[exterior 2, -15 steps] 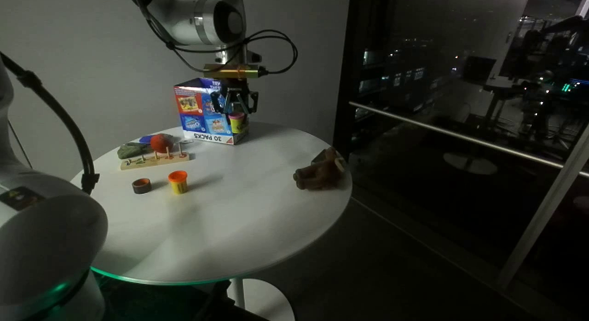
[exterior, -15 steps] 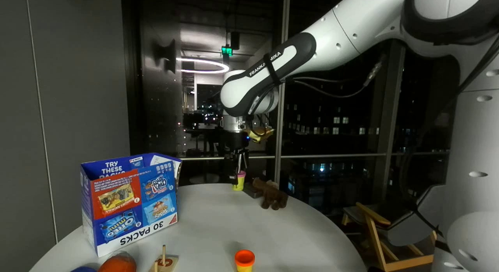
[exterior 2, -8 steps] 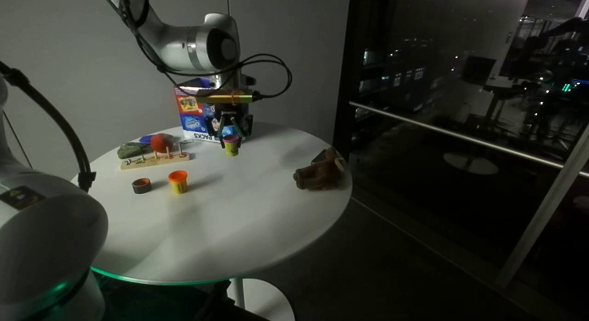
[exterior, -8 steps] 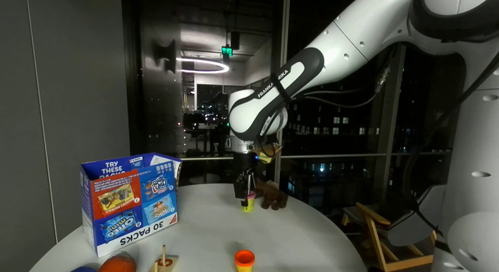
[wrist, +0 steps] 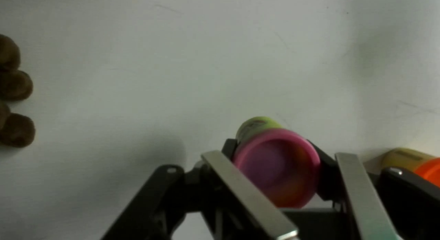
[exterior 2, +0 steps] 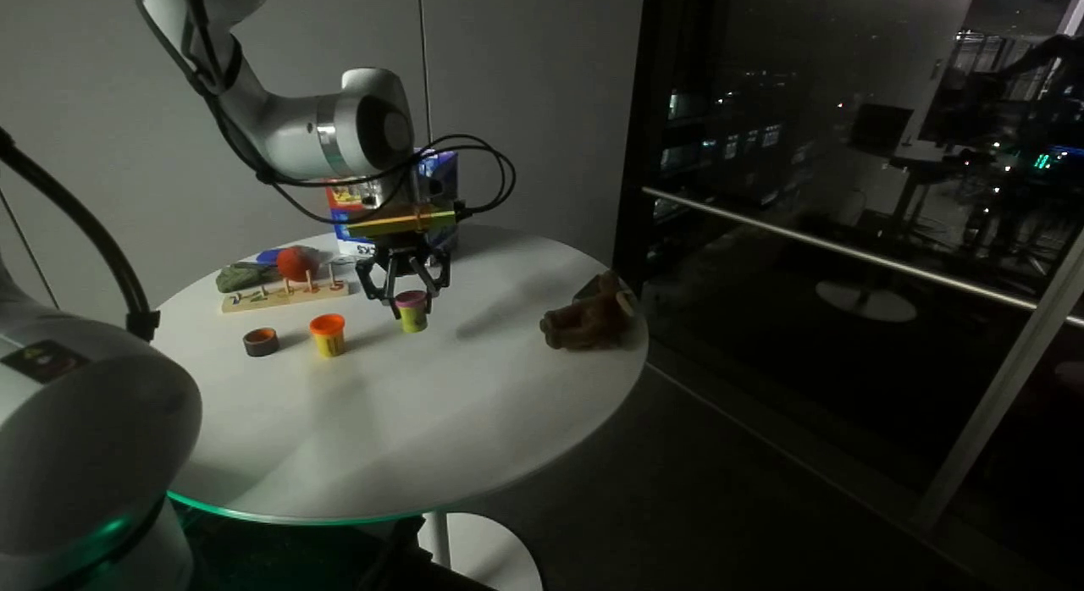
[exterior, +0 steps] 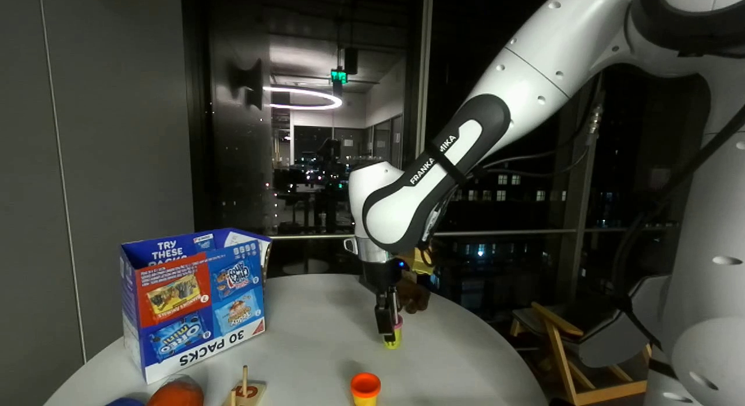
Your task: Stack the yellow containers together then put the black masking tape on top of the containers.
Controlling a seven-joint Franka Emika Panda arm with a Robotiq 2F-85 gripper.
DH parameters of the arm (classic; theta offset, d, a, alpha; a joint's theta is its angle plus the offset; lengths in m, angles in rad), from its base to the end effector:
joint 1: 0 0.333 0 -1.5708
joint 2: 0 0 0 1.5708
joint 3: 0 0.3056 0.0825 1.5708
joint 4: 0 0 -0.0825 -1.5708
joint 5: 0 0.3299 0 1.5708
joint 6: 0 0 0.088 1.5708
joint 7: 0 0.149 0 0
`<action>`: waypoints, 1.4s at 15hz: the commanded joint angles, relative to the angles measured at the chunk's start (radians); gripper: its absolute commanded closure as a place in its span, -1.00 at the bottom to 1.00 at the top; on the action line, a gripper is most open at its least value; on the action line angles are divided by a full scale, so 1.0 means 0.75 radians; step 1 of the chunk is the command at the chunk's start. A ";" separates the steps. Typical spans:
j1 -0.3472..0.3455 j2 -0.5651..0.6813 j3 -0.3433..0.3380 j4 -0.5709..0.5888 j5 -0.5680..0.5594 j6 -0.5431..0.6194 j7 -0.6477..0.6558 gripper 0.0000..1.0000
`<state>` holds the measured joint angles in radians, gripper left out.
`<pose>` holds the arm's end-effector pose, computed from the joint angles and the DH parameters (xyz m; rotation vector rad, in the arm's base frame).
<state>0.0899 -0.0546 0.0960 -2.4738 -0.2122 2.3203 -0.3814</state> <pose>0.4141 0.0671 0.2934 2.8025 1.0540 -0.1705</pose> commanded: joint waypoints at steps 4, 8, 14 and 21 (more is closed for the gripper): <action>0.105 -0.328 -0.018 -0.202 0.199 -0.019 -0.385 0.52; 0.203 -0.405 -0.029 -0.196 0.306 -0.108 -0.553 0.52; 0.284 -0.376 -0.002 -0.177 0.315 -0.169 -0.629 0.52; 0.336 -0.318 0.011 -0.158 0.353 -0.141 -0.713 0.52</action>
<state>0.3334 -0.3130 0.0988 -2.6101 0.0175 2.2068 -0.8717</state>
